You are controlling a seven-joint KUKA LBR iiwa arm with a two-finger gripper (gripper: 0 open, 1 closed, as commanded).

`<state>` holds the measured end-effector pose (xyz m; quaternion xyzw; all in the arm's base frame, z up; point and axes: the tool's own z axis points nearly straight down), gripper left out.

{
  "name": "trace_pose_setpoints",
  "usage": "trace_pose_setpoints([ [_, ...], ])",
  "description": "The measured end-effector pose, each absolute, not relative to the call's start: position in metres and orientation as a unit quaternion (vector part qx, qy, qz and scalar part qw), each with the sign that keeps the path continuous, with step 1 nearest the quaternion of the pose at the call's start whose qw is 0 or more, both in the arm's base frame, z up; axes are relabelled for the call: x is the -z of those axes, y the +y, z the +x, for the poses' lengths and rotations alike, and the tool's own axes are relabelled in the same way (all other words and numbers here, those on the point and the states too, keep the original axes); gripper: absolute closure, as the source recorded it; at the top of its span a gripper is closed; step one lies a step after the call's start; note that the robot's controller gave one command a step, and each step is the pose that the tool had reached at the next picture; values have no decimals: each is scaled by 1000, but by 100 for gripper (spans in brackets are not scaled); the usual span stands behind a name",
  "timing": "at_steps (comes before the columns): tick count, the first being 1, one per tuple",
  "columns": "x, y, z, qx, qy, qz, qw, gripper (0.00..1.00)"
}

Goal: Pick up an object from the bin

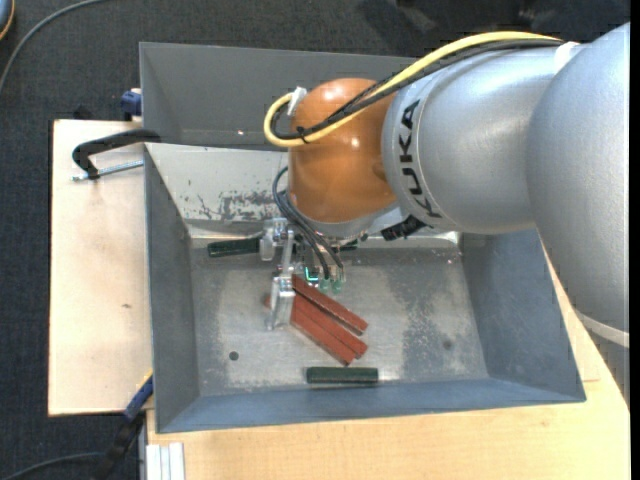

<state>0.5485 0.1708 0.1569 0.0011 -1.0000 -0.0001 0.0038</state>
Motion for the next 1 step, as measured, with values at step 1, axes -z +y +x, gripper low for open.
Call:
trace_pose_setpoints([
  [1,-171,172,519,0,-994,109,0,0],
])
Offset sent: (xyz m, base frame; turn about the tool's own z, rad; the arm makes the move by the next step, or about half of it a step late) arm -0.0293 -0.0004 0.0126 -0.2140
